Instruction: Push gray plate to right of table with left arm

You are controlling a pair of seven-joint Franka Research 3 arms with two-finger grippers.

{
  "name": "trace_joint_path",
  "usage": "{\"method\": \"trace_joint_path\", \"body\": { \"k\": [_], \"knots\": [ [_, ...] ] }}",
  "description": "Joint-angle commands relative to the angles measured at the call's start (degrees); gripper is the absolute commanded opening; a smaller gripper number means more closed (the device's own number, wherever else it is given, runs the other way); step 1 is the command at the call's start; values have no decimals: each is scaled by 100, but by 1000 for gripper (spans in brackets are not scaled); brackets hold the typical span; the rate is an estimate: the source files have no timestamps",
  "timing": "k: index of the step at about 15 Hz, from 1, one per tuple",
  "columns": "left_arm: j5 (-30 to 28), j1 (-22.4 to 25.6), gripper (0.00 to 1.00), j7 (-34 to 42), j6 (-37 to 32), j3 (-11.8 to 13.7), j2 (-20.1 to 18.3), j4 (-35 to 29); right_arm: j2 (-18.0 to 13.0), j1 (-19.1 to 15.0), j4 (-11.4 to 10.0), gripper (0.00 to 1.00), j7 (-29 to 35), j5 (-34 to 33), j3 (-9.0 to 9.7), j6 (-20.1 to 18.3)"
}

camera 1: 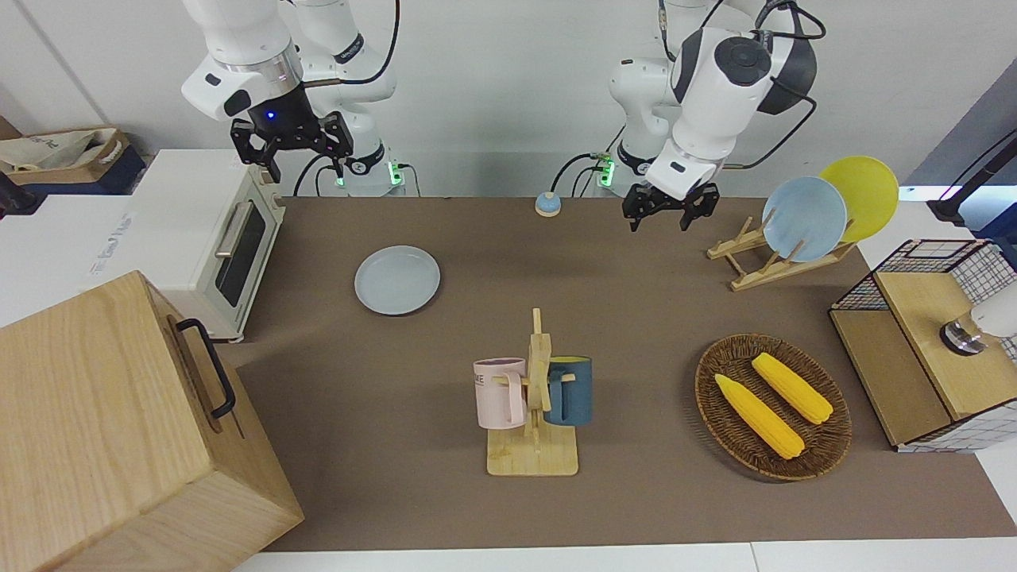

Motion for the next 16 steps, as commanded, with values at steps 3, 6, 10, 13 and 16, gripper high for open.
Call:
{"method": "trace_joint_path", "body": {
  "k": [3,6,10,13,16],
  "knots": [
    [-53,99,991,662,-476,588,-165,495,-43,-62,-3,983,-15,46,32,-69],
    [-97,116,991,1339,-722,896,-139,925,-43,-62,5,983,-15,46,32,-69],
    [-54,116,991,1402,-837,1116,-112,1199,-43,-62,5,983,-15,46,32,-69],
    [-9,116,991,1393,-828,1090,-103,1208,-43,-62,5,983,-15,46,23,-69],
    [-1,125,991,1402,-828,1099,-112,1208,-43,-62,5,983,-15,46,32,-69]
  ]
}}
